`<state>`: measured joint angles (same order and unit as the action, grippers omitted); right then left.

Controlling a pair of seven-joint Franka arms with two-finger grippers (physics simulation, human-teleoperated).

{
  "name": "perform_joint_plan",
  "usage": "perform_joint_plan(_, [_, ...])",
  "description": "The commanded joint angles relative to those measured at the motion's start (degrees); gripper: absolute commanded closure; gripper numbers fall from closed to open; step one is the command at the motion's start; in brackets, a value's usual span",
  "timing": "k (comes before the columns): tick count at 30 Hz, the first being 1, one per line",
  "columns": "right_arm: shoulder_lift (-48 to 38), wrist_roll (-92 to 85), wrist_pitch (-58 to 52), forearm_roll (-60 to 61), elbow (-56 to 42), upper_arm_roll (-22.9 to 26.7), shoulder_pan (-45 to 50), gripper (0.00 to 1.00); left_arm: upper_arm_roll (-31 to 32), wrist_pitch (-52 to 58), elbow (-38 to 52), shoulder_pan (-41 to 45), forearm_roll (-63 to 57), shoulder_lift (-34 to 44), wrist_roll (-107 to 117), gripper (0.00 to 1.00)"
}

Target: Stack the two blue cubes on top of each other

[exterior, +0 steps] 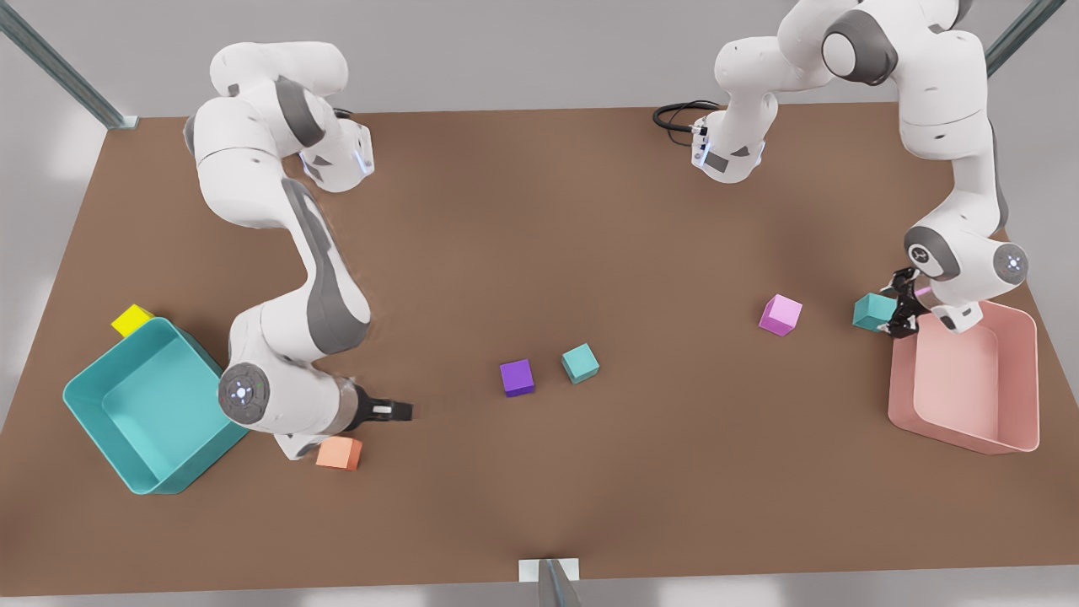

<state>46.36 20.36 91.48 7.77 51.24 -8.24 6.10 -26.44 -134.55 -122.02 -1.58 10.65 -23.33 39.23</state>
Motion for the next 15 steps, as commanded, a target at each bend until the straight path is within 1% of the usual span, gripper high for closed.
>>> perform_joint_plan(1, [-2.0,-20.8,-23.1,-6.0,0.0,-0.1,-6.0,0.00,0.0,0.1,0.0,-0.1,-0.1,0.0,-4.2,0.00])
perform_joint_plan(2, [-5.2,-23.0,-26.2,-7.9,0.1,-0.1,-6.6,0.00,0.0,0.1,0.0,0.0,-0.1,0.0,-4.1,0.00])
perform_joint_plan(4, [-14.5,-28.7,-31.3,-7.9,0.3,-0.4,-6.4,0.00,0.0,0.0,0.0,0.0,-0.1,-0.4,-4.2,0.00])
perform_joint_plan(5, [-21.1,-28.9,-31.3,-7.9,3.5,0.0,-6.0,0.00,0.0,-0.1,0.0,0.0,-0.1,-0.5,-4.2,0.00])
perform_joint_plan(6, [-26.0,-28.4,-30.1,-7.9,7.1,0.2,-5.4,0.00,0.0,-0.1,0.0,0.0,-0.1,-0.5,-4.2,0.00])
perform_joint_plan(7, [-31.8,-28.2,-26.9,-7.7,13.6,0.4,-5.3,0.00,0.0,-0.1,0.0,-0.1,-0.1,-0.9,-4.2,0.00])
perform_joint_plan(8, [-40.5,-27.7,-16.0,-7.7,27.8,1.6,-4.5,0.00,0.0,-0.1,0.0,-0.1,-0.1,-1.0,-4.2,0.00])
perform_joint_plan(9, [-40.7,-26.4,-12.8,-8.8,30.5,6.0,1.4,0.00,0.0,-0.2,0.1,-0.1,0.0,-1.3,-4.2,0.00])
perform_joint_plan(10, [-40.3,-26.4,-12.2,-9.1,30.6,6.2,1.4,0.00,0.0,-0.3,0.1,-0.1,0.1,-1.6,-4.2,0.00])
perform_joint_plan(11, [-38.0,-26.5,-12.5,-9.4,30.0,6.4,1.5,0.00,0.0,-0.6,0.2,-0.1,0.2,-1.8,-4.2,0.00])
perform_joint_plan(15, [-35.9,-26.3,-12.6,-10.7,27.7,6.3,1.6,0.00,0.1,-1.9,0.4,-0.4,0.2,-3.6,-4.2,0.00])
